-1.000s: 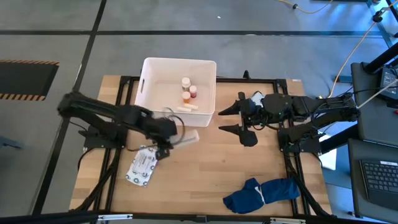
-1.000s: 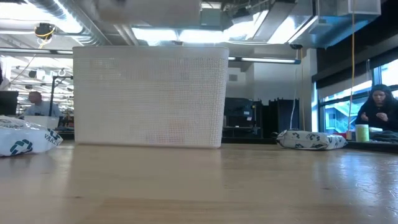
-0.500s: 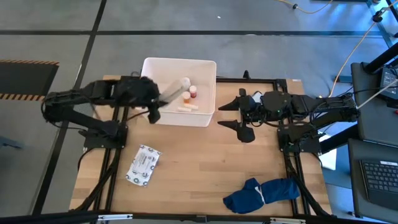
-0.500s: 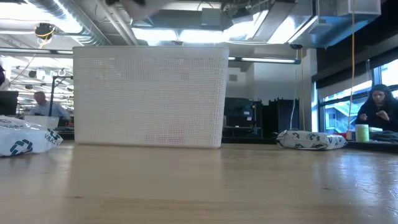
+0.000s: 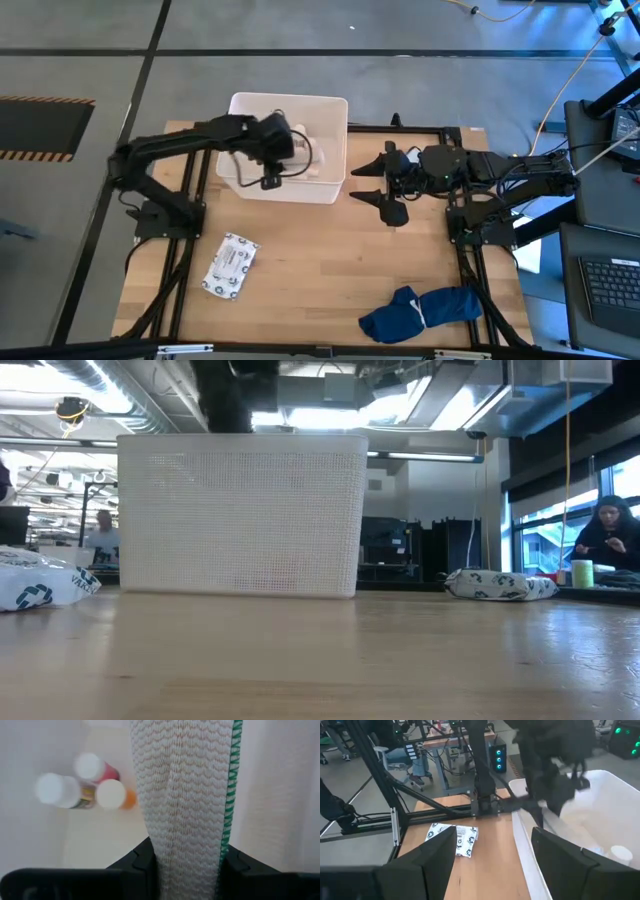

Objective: Pick & place medical supplies in basket/bin
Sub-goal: Put the white bandage into the white bin

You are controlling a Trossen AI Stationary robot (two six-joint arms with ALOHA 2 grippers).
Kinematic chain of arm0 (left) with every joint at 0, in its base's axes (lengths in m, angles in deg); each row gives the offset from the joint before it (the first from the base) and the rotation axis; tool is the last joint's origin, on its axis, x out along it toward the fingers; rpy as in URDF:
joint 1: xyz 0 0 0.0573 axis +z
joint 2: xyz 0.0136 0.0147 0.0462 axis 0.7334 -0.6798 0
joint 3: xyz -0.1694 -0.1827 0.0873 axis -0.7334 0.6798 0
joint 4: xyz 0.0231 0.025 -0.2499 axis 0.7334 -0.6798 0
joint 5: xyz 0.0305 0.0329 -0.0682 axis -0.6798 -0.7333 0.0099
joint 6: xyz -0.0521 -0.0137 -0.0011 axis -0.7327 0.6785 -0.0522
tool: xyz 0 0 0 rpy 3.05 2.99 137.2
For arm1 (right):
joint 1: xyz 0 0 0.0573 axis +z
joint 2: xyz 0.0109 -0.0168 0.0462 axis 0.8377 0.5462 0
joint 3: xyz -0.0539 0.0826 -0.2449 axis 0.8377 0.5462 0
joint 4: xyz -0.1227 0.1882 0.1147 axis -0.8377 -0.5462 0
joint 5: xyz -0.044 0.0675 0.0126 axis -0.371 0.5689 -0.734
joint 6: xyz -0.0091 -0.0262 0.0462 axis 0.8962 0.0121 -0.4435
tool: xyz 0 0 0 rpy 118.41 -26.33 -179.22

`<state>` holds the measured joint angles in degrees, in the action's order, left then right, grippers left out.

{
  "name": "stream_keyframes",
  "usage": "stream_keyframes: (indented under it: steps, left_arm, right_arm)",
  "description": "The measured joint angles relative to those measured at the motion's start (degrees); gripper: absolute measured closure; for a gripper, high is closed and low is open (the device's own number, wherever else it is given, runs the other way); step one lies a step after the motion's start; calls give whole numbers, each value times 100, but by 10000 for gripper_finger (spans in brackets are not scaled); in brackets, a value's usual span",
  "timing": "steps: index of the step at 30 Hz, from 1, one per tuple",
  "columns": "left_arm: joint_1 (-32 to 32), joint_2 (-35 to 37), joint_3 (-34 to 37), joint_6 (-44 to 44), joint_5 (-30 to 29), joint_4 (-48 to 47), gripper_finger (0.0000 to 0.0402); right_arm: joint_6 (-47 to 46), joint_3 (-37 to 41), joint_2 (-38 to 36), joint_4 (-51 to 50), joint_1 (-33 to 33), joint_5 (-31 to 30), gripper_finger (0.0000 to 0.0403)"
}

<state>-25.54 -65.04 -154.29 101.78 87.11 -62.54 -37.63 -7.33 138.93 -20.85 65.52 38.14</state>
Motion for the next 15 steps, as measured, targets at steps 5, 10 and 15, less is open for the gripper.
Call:
stream_keyframes:
  steps: [5,10,15]
  left_arm:
    - [69,-634,-8,274,251,99,288]
    - [78,-1018,-38,313,841,480,284]
    - [76,-1123,-33,250,1044,699,285]
  right_arm:
    - [-72,3,0,-156,0,0,144]
    - [-72,4,0,-184,0,0,144]
    - [-85,4,0,-184,0,0,144]
